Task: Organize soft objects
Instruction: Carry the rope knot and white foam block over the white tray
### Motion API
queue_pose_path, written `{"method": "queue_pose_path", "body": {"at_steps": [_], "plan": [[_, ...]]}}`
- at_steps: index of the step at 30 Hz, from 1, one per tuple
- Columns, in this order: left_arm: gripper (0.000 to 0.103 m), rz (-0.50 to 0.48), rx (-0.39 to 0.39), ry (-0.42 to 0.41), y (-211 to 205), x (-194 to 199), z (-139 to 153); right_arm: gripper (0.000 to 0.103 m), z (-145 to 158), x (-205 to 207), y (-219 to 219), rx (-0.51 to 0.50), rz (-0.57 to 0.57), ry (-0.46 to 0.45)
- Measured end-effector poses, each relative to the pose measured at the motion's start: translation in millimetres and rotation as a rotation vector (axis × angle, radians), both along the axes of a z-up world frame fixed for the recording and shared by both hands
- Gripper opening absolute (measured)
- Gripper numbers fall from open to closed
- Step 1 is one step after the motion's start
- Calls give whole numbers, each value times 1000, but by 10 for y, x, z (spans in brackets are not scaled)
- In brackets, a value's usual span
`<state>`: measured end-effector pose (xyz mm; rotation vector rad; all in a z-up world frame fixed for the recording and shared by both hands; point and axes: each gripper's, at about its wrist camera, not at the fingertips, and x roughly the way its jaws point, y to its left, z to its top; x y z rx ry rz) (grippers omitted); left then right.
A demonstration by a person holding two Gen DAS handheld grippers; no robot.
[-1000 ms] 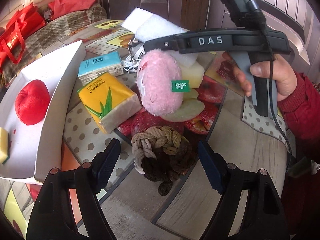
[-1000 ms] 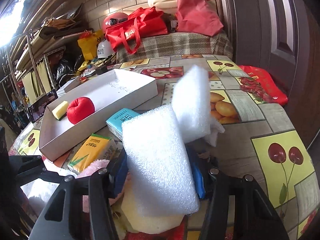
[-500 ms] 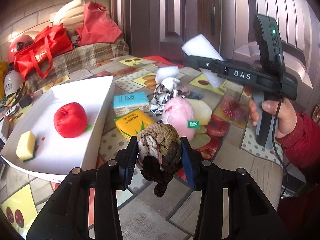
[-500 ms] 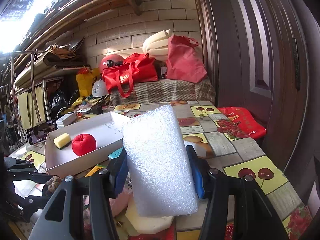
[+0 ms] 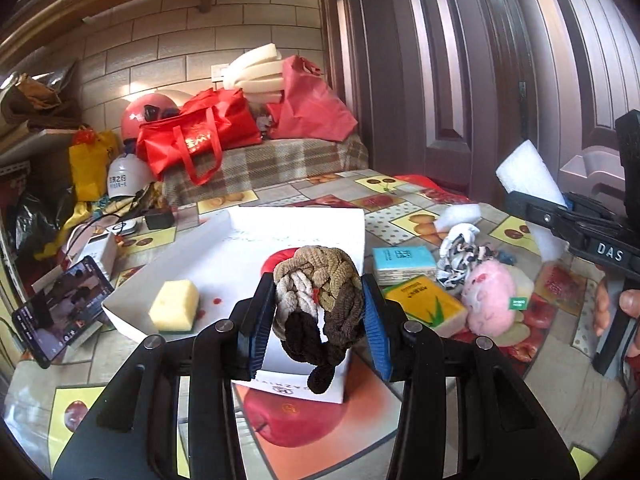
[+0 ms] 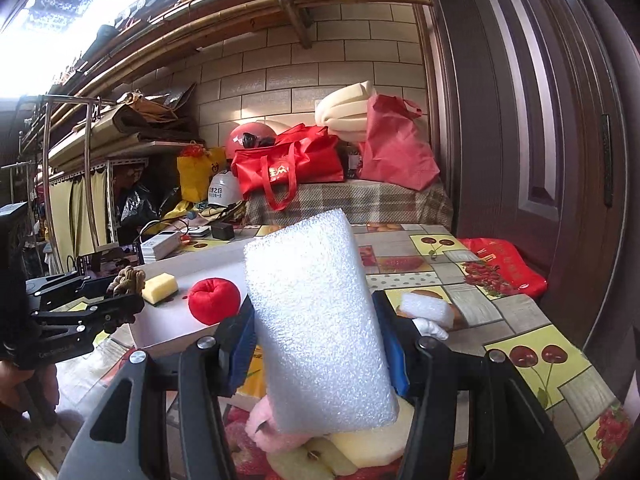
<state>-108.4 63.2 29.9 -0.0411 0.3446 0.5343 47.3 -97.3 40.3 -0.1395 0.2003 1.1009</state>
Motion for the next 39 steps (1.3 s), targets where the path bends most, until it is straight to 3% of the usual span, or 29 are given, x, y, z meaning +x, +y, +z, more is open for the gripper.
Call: {"method": "queue_pose_path", "body": {"at_steps": [8, 15, 20, 26, 32, 36, 39], "plan": [[42, 115, -56, -37, 454, -174, -26, 54, -83, -329, 483, -81, 147, 39], [42, 209, -83, -63, 863, -122, -35, 54, -217, -430, 975, -146, 203, 113], [42, 232, -121, -72, 1139, 36, -43, 54, -252, -505, 1316, -169, 226, 143], [42, 223, -185, -124, 1277, -30, -47, 54, -368, -531, 1752, -293, 292, 214], [42, 242, -254, -174, 1380, -138, -51, 54, -495, -302, 1968, -352, 222, 330], [42, 245, -260, -175, 1386, -142, -47, 54, -442, -53, 1920, -291, 49, 335], [42, 250, -249, -153, 1382, -117, -53, 54, -432, 39, 1872, -259, 12, 367]]}}
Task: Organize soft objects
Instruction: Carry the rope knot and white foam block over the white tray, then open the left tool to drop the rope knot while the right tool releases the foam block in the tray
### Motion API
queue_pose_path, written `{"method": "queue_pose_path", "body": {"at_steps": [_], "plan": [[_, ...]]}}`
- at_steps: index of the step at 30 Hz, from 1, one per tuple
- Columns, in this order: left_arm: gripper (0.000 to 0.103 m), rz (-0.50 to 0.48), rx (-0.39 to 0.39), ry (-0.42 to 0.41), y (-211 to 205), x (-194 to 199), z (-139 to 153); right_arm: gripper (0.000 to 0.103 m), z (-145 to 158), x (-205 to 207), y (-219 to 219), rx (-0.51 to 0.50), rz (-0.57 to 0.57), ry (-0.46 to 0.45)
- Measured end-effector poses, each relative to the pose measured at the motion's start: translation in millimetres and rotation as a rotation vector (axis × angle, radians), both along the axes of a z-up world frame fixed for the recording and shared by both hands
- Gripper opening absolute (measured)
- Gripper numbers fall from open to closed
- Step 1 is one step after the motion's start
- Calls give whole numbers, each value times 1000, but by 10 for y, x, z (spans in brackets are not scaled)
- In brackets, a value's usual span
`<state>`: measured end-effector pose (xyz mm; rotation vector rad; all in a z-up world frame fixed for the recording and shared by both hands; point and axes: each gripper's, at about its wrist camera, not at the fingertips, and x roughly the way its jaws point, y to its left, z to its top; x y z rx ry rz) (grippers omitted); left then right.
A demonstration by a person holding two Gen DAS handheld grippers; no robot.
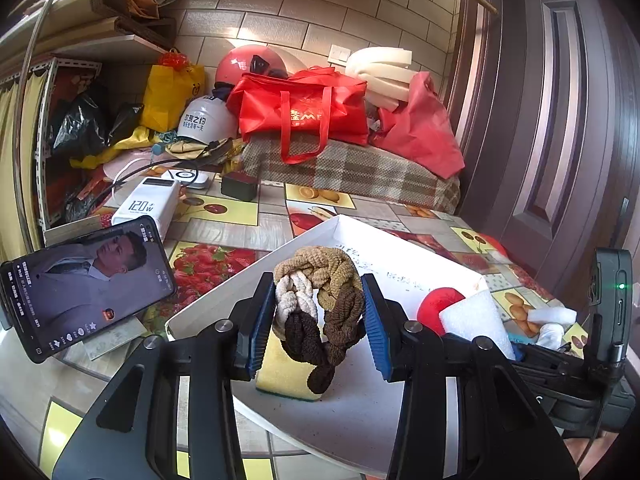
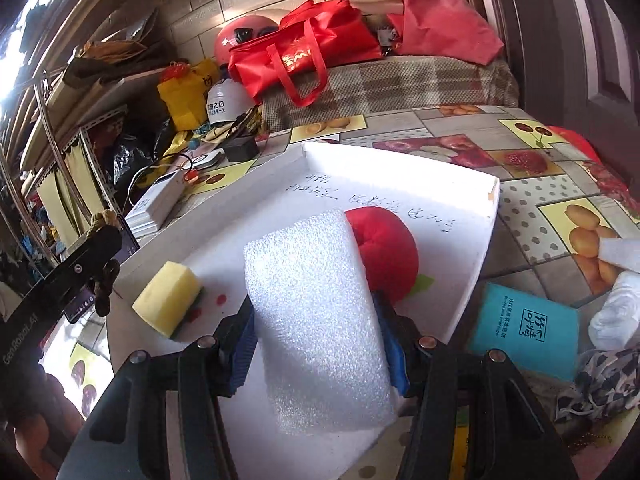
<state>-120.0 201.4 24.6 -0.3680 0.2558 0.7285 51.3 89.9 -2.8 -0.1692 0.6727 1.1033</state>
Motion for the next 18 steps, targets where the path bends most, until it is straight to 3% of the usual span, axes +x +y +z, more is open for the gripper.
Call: {"method": "queue_pose_path", "body": {"at_steps": [3, 6, 7, 9, 10, 13, 18], "plan": [[43, -20, 29, 40, -38, 139, 8, 54, 14, -41, 4, -4, 3, -19], [54, -44, 69, 104, -100, 341, 14, 60, 20, -8, -6, 2, -11, -8], [65, -33, 84, 124, -124, 384, 15, 76, 17, 16, -11, 3, -21, 1], [85, 11, 117, 104, -169, 352, 36, 84, 33, 11, -18, 10, -33, -12], [101, 27, 125, 93, -177, 324, 42, 90, 44, -12, -21, 8, -42, -28], [103, 32, 125, 74, -163, 275, 51, 103, 80, -71, -9, 7, -49, -72], [103, 44, 164, 34, -229, 190, 85, 103, 109, -73, -53, 31, -68, -90]]}}
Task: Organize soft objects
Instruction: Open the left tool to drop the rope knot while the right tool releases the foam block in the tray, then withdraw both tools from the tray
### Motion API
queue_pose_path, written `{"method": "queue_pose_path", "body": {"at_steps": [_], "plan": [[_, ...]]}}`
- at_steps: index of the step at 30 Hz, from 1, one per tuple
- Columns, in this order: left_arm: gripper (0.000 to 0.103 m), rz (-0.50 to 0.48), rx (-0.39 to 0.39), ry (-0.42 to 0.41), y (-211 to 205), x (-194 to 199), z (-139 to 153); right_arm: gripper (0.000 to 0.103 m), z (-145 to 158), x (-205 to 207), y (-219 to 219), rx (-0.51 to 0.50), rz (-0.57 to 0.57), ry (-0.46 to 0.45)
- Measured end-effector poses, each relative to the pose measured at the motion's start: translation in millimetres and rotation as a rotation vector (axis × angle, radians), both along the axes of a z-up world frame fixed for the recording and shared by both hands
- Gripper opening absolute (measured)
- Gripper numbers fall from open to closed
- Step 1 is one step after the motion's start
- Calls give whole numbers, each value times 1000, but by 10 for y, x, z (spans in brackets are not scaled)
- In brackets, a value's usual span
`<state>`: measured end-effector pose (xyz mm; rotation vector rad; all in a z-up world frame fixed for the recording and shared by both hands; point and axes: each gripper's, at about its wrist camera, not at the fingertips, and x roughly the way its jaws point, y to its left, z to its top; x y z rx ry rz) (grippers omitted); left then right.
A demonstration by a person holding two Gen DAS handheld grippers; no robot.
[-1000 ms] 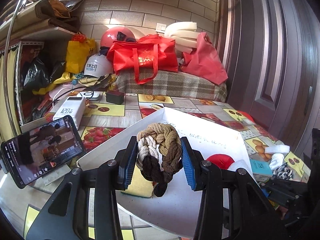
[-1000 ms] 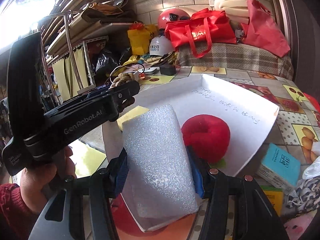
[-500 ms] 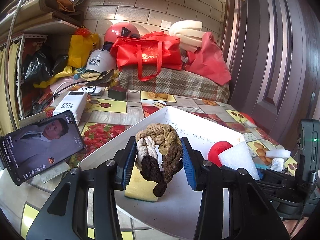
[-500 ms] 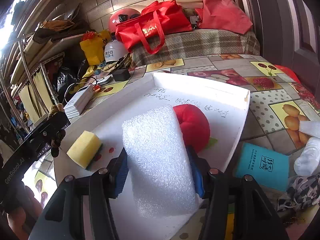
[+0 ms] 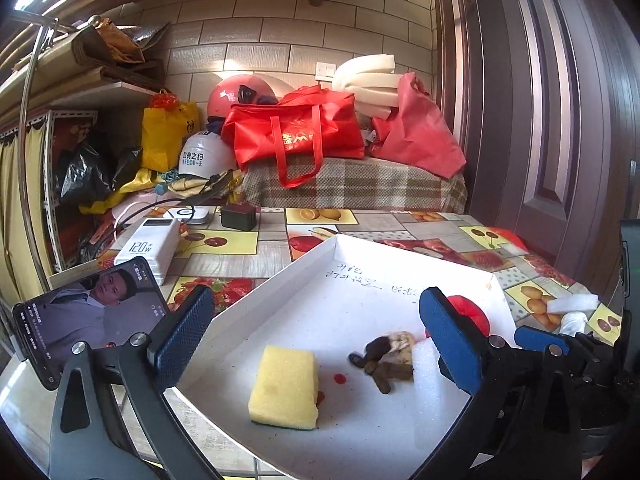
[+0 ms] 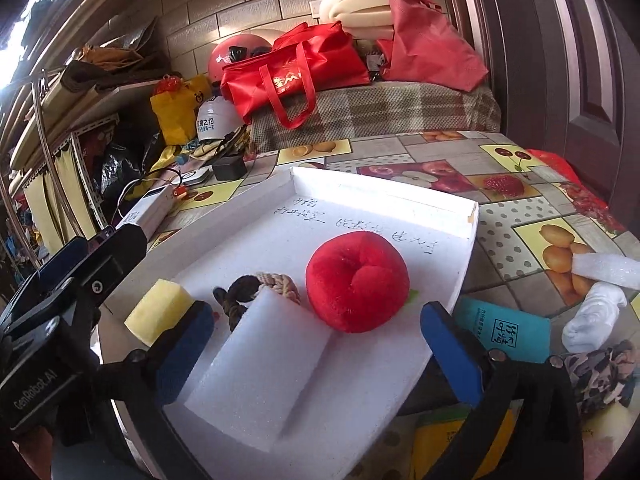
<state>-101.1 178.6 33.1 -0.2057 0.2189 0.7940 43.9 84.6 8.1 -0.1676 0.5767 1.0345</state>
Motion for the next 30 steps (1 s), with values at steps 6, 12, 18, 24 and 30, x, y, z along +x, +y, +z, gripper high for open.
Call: {"method": "queue_pose_path", "body": {"at_steps": [6, 12, 18, 24, 30], "plan": [[103, 86, -18, -91, 28, -224, 30, 103, -19, 127, -86, 35, -48, 52], [103, 134, -126, -151, 164, -412, -35, 103, 101, -38, -310, 162, -52, -33], [103, 72, -119, -141, -87, -363, -36, 103, 204, -391, -618, 182, -15, -216], [103, -60, -56, -78, -431, -138, 5, 103, 402, -307, -1313, 343, -94, -293], [103, -161, -22, -52, -731, 15, 34, 103, 423, 80, -1700, 320, -167, -315]]}}
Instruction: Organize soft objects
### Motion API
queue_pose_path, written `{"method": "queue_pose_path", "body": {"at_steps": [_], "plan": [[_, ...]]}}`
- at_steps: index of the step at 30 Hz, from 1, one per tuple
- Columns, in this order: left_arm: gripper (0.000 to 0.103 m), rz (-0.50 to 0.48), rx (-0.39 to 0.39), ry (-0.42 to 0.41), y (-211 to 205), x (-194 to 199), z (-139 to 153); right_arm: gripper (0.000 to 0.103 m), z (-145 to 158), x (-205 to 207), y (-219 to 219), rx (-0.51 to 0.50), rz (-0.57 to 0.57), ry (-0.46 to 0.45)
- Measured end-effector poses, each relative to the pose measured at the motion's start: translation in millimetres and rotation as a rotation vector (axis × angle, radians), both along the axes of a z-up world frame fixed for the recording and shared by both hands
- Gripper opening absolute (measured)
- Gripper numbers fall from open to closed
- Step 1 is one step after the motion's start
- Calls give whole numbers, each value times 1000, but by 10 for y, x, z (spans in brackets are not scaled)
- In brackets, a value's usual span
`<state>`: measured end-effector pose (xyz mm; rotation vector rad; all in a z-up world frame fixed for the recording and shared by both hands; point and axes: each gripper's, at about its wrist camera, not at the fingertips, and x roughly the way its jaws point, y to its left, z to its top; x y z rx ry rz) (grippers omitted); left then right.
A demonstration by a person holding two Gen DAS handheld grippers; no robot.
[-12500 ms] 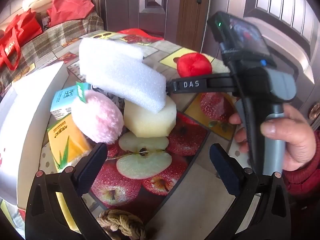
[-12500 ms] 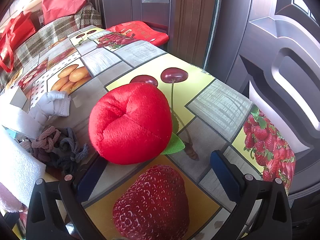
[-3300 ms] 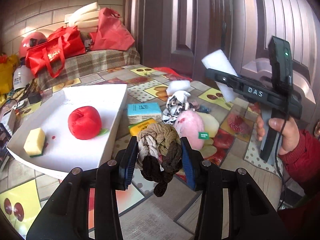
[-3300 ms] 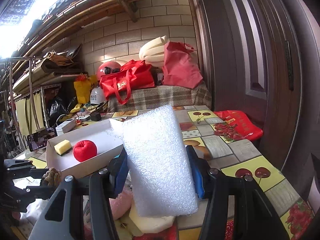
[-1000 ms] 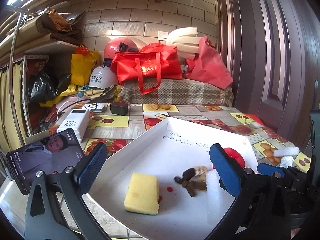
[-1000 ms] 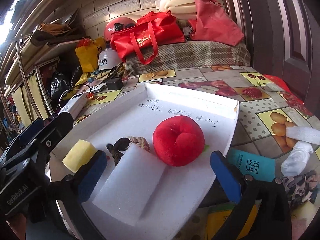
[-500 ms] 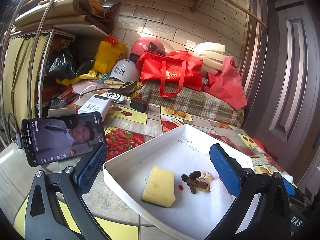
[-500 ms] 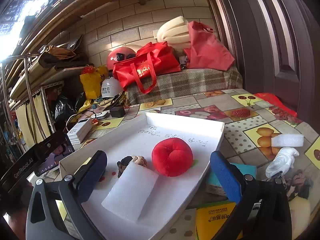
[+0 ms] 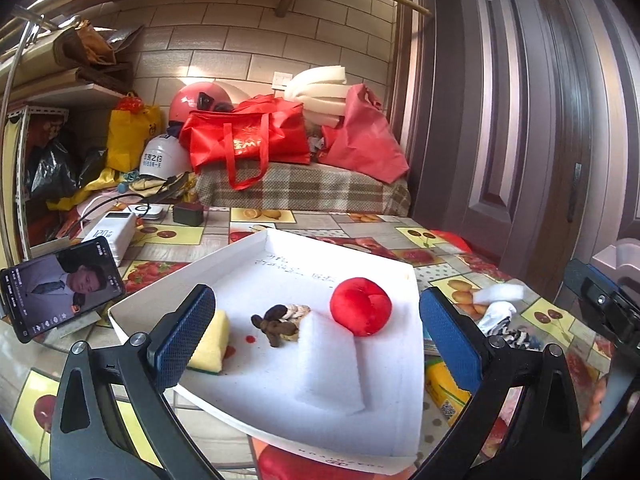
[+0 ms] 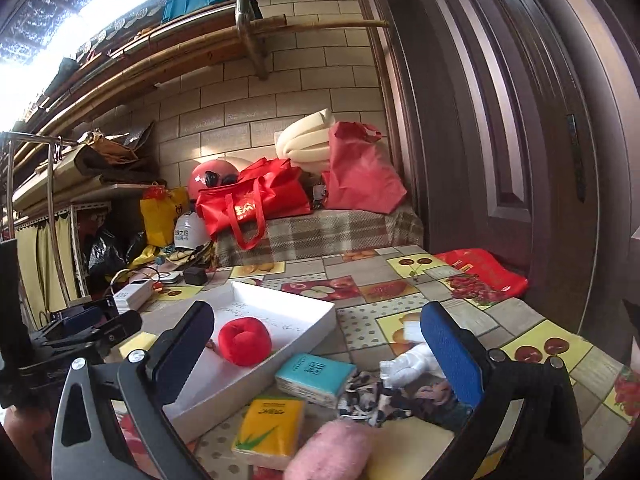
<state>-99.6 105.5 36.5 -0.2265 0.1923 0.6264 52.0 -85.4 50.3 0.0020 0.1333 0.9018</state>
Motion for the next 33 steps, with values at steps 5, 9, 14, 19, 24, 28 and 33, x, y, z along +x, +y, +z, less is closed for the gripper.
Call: {"method": "queue_pose_path", "body": {"at_steps": [5, 9, 14, 19, 24, 28, 33], "plan": [[103, -67, 16, 24, -216, 121, 18, 103, -14, 378, -371, 58, -129, 16], [103, -134, 18, 16, -306, 154, 30, 103, -59, 585, -539, 99, -193, 67], [103, -149, -2, 42, -296, 203, 14, 103, -110, 667, -557, 88, -247, 105], [103, -166, 3, 47, -321, 201, 5, 103, -135, 713, -623, 97, -242, 132], [103, -179, 13, 62, -347, 229, 2, 103, -156, 764, -668, 111, -231, 168], [103, -178, 11, 60, -347, 238, 0, 103, -164, 786, -691, 121, -228, 189], [103, -177, 9, 62, -346, 239, -4, 103, -181, 834, -699, 128, -219, 225]]}}
